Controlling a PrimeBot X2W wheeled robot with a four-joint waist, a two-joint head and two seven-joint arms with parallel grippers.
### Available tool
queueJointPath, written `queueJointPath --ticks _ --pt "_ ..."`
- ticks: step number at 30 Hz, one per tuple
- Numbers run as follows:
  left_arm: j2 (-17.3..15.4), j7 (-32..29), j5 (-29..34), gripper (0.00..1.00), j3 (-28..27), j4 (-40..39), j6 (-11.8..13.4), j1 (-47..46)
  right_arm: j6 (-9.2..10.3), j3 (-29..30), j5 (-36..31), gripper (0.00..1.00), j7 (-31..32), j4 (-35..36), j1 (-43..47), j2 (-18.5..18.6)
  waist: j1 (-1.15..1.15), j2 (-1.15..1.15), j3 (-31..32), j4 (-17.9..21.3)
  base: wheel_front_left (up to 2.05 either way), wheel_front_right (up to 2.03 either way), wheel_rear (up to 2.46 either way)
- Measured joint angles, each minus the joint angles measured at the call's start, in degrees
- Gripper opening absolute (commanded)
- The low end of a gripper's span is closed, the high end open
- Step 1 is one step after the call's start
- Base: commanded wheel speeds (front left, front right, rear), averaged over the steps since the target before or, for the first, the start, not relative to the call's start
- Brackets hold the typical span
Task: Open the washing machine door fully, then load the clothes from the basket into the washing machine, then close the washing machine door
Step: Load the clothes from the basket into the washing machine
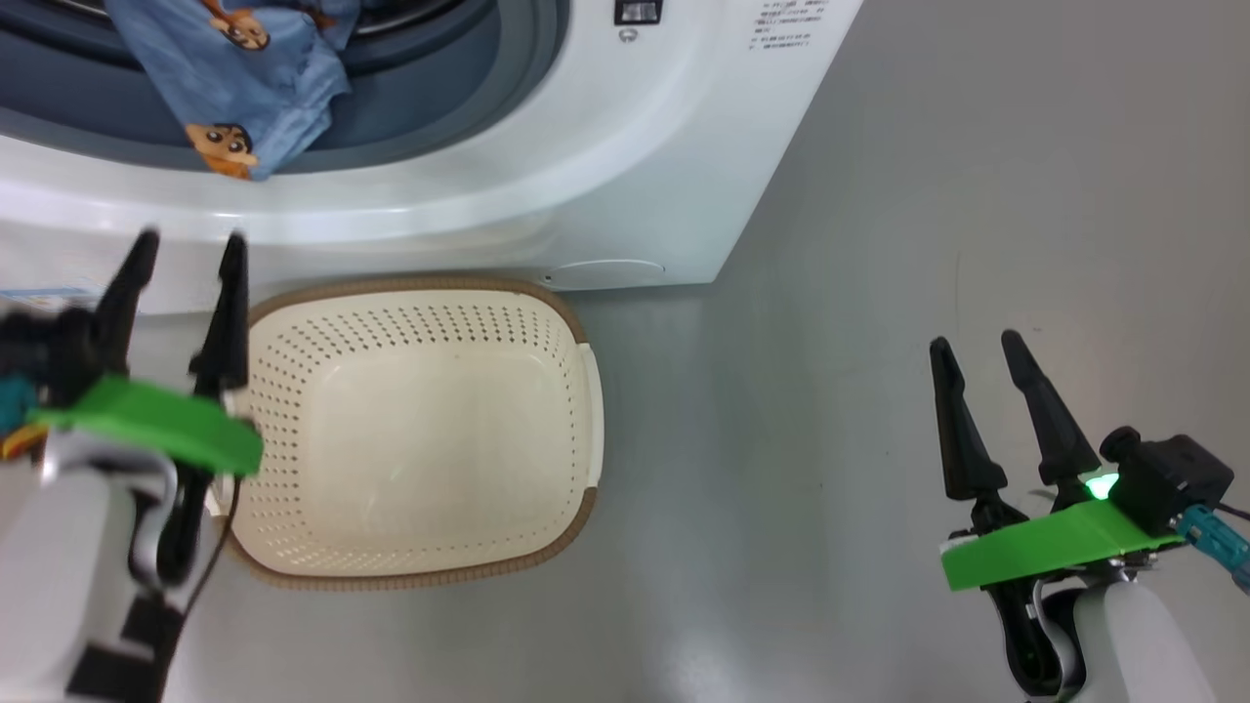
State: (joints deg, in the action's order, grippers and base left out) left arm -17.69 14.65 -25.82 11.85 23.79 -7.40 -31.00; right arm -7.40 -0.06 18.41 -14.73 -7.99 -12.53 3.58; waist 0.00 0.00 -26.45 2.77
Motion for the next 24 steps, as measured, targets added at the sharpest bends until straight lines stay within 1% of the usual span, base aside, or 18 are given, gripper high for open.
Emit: queueJointPath --ticks 6,13,20,21,24 --pt "-1.81 0.0 -2.32 1.0 8.33 6.88 0.0 -10.0 0.0 -0.15 -0.12 1.0 0.0 0.01 -1.27 -0.14 0.0 0.0 -1.37 0.38 0.0 0.0 0.0" --pt "-3.63 0.0 -7.1 1.0 17.81 15.52 0.0 -19.78 0.0 -1.07 -0.12 1.0 0.0 0.08 -1.96 -0.3 0.0 0.0 -2.63 1.21 0.0 0.0 0.0" --pt "-5.3 0.0 -10.57 1.0 24.66 23.23 0.0 -26.66 0.0 -2.1 -0.1 1.0 0.0 0.07 -3.18 -0.37 0.0 0.0 -3.73 2.57 0.0 0.0 0.0" --pt "-5.61 0.0 -11.72 1.0 25.99 25.19 0.0 -27.78 0.0 -2.71 0.0 1.0 0.0 0.05 -3.32 -0.37 0.0 0.0 -3.89 3.18 0.0 0.0 0.0" --pt "-6.02 0.0 -12.74 1.0 28.78 27.49 0.0 -29.32 0.0 -2.99 0.32 1.0 0.0 0.07 -3.33 -0.41 0.0 0.0 -4.11 4.1 0.0 0.0 0.0"
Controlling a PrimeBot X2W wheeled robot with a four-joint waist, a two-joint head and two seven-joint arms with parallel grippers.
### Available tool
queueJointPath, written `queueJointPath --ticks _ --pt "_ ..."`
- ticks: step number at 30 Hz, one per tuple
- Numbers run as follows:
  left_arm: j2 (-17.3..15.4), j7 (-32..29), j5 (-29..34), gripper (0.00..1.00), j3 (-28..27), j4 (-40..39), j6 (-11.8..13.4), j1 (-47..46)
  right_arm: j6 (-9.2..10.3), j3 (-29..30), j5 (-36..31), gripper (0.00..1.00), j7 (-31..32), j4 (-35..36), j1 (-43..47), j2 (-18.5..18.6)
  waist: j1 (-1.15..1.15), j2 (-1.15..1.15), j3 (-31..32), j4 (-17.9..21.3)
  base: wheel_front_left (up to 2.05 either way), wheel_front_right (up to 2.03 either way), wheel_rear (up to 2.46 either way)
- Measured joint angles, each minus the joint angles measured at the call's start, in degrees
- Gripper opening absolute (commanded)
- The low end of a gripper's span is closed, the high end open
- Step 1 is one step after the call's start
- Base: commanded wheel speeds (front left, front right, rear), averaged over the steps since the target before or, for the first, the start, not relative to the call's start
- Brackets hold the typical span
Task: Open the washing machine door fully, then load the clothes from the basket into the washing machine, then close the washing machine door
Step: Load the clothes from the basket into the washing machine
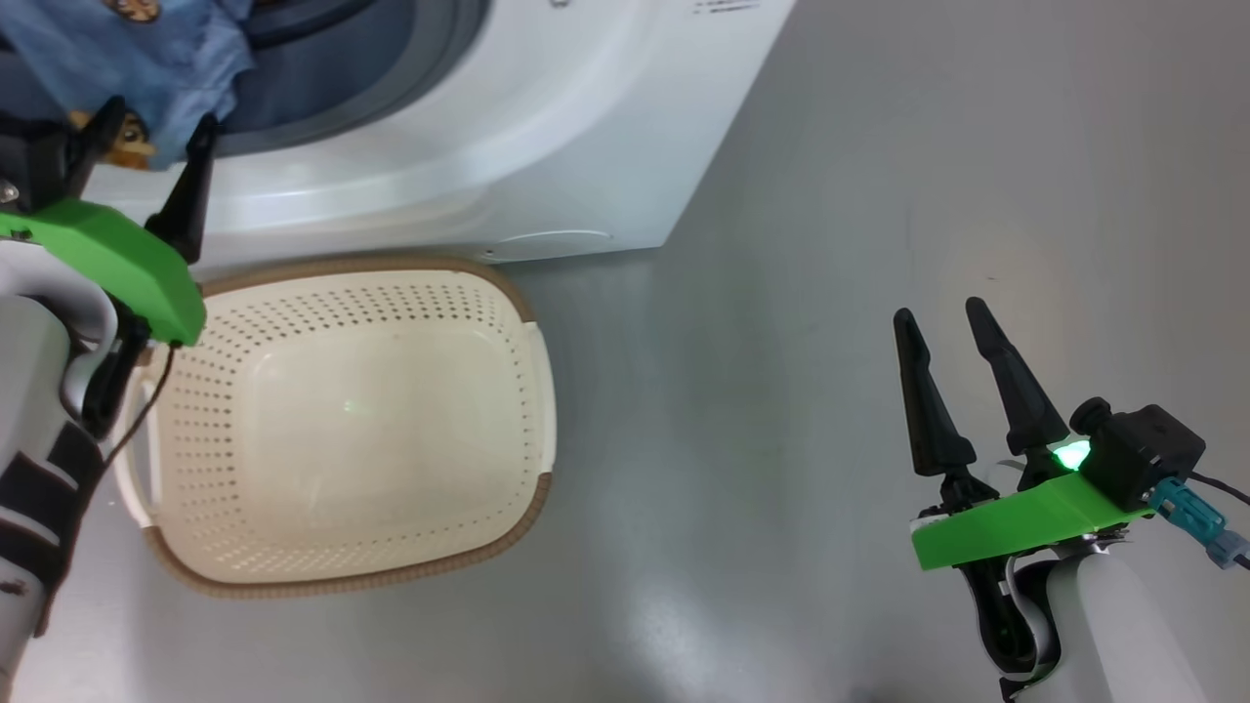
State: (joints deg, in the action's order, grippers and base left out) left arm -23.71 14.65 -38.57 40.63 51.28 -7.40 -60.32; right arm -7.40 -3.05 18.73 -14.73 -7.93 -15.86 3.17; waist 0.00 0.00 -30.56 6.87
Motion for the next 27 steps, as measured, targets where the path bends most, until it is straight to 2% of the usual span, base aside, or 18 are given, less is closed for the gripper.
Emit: queueJointPath --ticks 18,19,20,21,27 --pt "-0.98 -0.01 -5.19 1.0 8.49 8.35 -0.01 -6.95 0.0 -1.08 1.1 1.0 0.0 0.82 -0.82 -0.03 0.0 0.0 -2.49 3.19 0.0 0.0 0.0" --pt "-1.14 -0.01 -5.2 0.49 8.64 8.58 -0.01 -7.3 0.0 -1.15 1.11 1.0 0.0 0.85 -0.98 -0.03 0.0 0.0 -2.61 3.31 0.0 0.0 0.0" --pt "-1.31 -0.01 -5.2 0.3 8.79 8.79 -0.01 -7.64 0.0 -1.22 1.12 1.0 0.0 0.89 -1.15 -0.03 0.0 0.0 -2.72 3.43 0.0 0.0 0.0" --pt "-1.49 -0.01 -5.2 0.0 8.84 8.96 -0.01 -7.93 0.0 -1.26 1.23 1.0 0.0 0.96 -1.32 -0.04 0.0 0.0 -2.81 3.54 0.0 0.0 0.0" --pt "-2.07 -0.01 -5.1 0.0 9.1 10.03 -0.01 -9.12 -0.01 -1.32 2.21 1.0 0.0 1.3 -1.85 -0.04 0.0 0.0 -3.34 4.15 0.0 0.0 0.0"
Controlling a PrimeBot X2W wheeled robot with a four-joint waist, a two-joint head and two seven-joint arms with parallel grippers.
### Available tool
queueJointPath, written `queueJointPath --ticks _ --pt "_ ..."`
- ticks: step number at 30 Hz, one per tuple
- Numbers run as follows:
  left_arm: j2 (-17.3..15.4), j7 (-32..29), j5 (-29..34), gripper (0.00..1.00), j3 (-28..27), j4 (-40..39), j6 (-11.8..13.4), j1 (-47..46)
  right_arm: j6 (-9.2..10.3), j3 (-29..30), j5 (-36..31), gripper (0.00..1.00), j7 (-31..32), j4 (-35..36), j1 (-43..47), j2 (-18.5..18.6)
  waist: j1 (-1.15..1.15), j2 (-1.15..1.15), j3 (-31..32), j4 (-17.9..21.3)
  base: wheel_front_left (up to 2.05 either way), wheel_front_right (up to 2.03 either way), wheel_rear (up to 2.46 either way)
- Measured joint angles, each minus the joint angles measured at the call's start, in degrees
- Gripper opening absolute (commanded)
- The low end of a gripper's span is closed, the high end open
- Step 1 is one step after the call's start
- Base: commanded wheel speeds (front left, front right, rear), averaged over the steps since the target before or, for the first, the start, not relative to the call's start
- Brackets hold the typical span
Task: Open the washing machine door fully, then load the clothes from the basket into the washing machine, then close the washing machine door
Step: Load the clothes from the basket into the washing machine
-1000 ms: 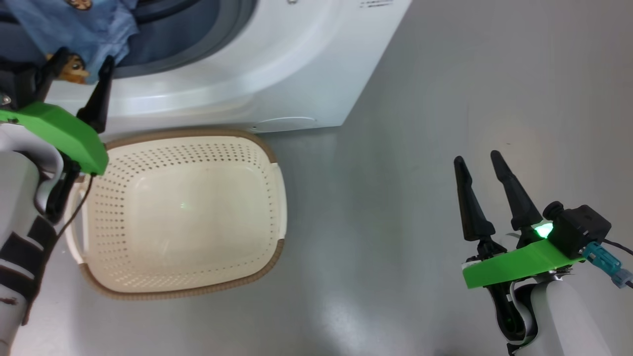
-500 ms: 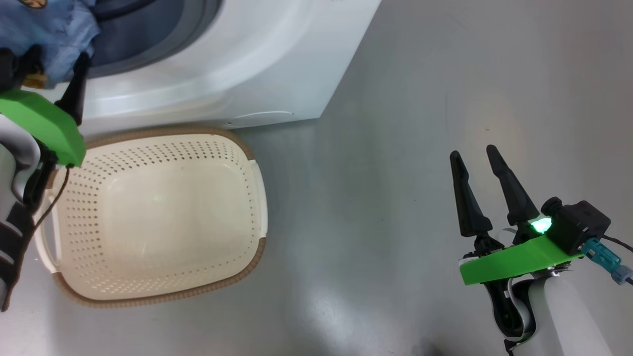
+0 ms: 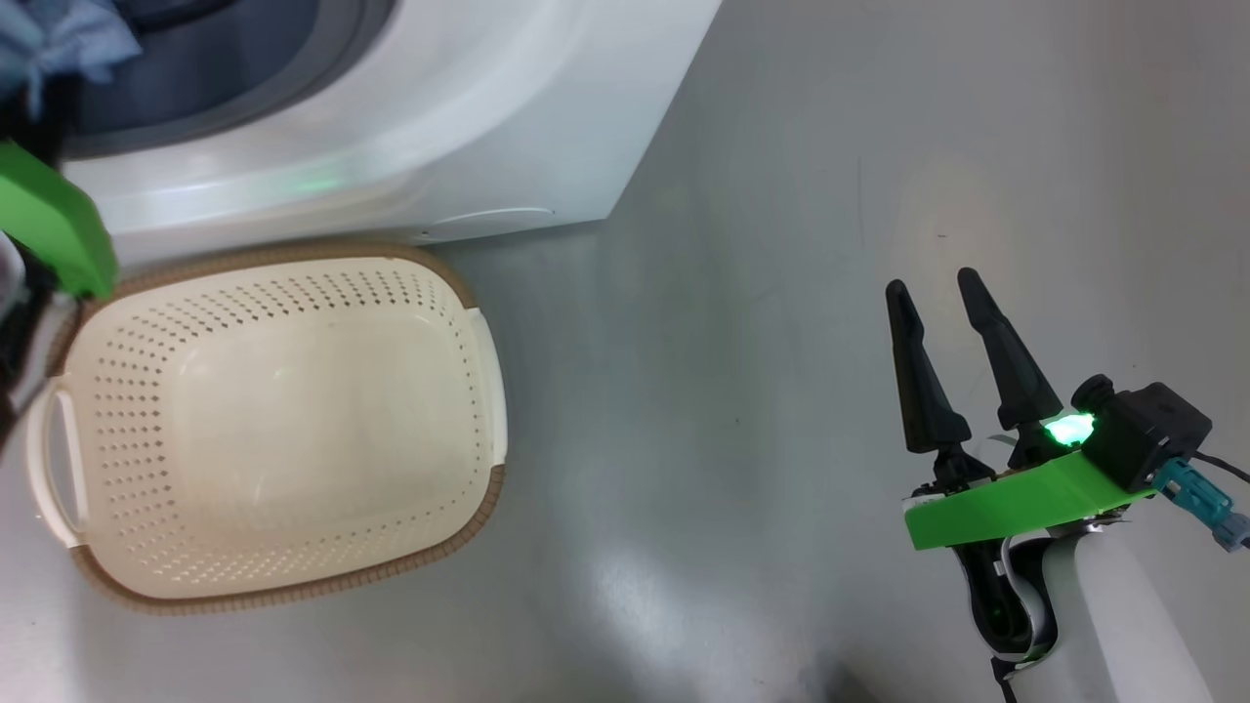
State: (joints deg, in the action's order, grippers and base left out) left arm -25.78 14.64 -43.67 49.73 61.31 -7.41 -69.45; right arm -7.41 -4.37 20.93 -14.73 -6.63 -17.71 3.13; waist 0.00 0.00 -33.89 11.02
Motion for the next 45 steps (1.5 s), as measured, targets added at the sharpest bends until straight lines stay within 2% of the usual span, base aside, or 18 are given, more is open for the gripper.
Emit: queueJointPath --ticks 6,13,16,28,29,30,31,32,33,34,45 --pt "-1.4 0.0 1.97 0.0 -5.46 -1.65 0.18 -4.59 0.01 -0.43 0.77 1.0 0.0 0.41 -0.04 -0.01 0.0 0.0 -1.01 0.7 0.0 0.0 0.0" --pt "-2.3 0.0 6.68 0.0 -11.61 -5.82 2.96 -6.83 0.01 -2.1 2.22 1.0 0.0 0.44 -0.53 -0.07 0.0 0.0 -1.77 2.65 0.0 0.0 0.0" --pt "-2.34 0.02 8.09 0.0 -14.63 -6.72 3.11 -7.14 0.01 -2.56 3.54 1.0 0.0 0.57 -1.21 -0.13 0.0 0.0 -2.1 3.86 0.0 0.0 0.0" --pt "0.53 -0.02 10.59 0.0 -13.76 6.27 0.51 -6.84 0.01 -3.97 4.55 1.0 0.0 0.65 -1.15 -0.16 0.0 0.0 -2.56 7.31 0.0 0.0 0.0" --pt "0.73 -0.03 10.58 0.06 -13.57 7.01 0.49 -6.91 0.01 -3.97 4.59 1.0 0.0 0.65 -1.15 -0.16 0.0 0.0 -2.56 7.32 0.0 0.0 0.0" --pt "0.94 -0.23 10.4 0.25 -13.49 7.77 0.31 -7.05 0.01 -3.97 4.64 1.0 0.0 0.65 -1.15 -0.16 0.0 0.0 -2.56 7.29 0.0 0.0 0.0" --pt "1.12 -0.57 10.2 0.38 -13.24 8.23 0.27 -7.14 0.01 -3.96 4.74 1.0 0.0 0.65 -1.15 -0.16 0.0 0.0 -2.54 7.23 0.0 0.0 0.0" --pt "1.25 -0.57 10.12 0.46 -13.0 8.54 0.07 -7.22 0.01 -3.96 4.81 1.0 0.0 0.65 -1.15 -0.16 0.0 0.0 -2.52 7.16 0.0 0.0 0.0" --pt "1.34 -0.57 10.04 0.81 -12.89 8.78 0.07 -7.35 0.0 -3.94 4.89 1.0 0.0 0.65 -1.15 -0.16 0.0 0.0 -2.51 7.07 0.0 0.0 0.0" --pt "1.43 -0.57 9.88 1.0 -12.8 8.99 0.07 -7.54 0.01 -3.93 4.89 1.0 0.0 0.65 -1.15 -0.16 0.0 0.0 -2.51 6.96 0.0 0.0 0.0" --pt "2.47 -0.51 4.99 1.0 -10.71 7.42 0.01 -7.4 0.01 -3.33 4.74 1.0 0.0 0.47 -1.16 -0.16 0.0 0.0 -1.54 5.36 0.0 0.0 0.0"
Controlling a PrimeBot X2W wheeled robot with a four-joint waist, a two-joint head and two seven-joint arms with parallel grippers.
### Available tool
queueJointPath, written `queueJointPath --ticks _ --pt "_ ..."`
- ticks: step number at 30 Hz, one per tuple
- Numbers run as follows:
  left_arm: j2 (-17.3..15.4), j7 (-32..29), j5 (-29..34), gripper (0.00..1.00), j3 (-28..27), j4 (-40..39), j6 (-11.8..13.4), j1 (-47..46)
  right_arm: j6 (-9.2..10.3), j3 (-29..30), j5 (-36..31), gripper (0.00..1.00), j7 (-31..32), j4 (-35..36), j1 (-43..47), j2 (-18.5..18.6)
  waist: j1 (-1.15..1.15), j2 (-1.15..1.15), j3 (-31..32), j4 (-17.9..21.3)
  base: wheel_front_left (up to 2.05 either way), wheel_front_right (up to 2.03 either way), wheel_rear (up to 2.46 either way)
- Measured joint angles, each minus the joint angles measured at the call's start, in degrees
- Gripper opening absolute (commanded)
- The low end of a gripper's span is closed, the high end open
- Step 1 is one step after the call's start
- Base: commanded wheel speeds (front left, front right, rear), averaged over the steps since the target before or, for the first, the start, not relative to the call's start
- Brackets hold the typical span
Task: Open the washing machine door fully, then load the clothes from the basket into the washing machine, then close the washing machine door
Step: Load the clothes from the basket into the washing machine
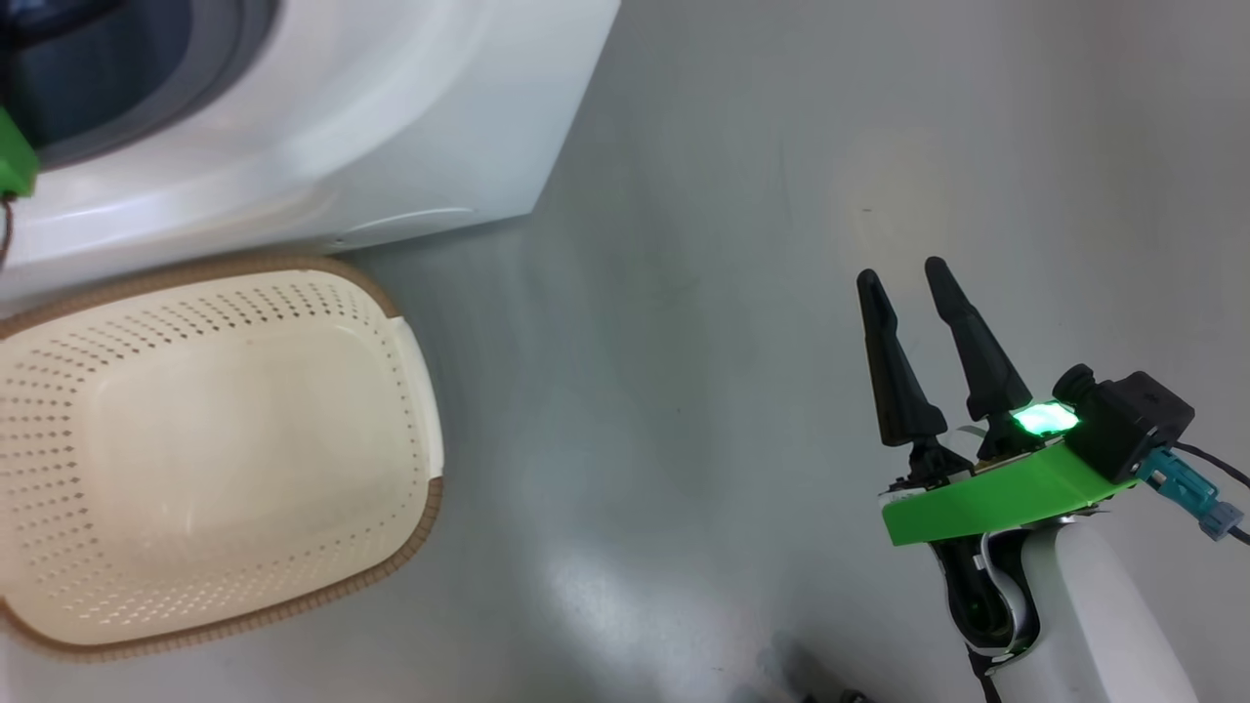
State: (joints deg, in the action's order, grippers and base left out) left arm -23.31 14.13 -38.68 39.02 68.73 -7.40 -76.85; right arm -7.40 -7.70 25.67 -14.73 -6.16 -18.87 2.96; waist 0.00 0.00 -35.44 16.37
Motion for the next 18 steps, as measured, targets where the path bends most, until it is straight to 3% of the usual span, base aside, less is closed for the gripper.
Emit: queueJointPath --ticks 8,18 --pt "0.52 0.09 -4.45 1.0 0.08 -4.19 0.0 3.22 0.0 0.93 -0.91 1.0 0.0 -0.36 0.03 0.0 0.0 0.0 1.81 -1.52 0.0 0.0 0.0" --pt "2.29 0.51 -2.37 1.0 -10.31 -14.19 0.0 14.9 0.0 2.55 -4.05 1.0 0.0 -1.55 2.18 0.01 0.0 0.0 6.59 -4.53 0.0 0.0 0.0"
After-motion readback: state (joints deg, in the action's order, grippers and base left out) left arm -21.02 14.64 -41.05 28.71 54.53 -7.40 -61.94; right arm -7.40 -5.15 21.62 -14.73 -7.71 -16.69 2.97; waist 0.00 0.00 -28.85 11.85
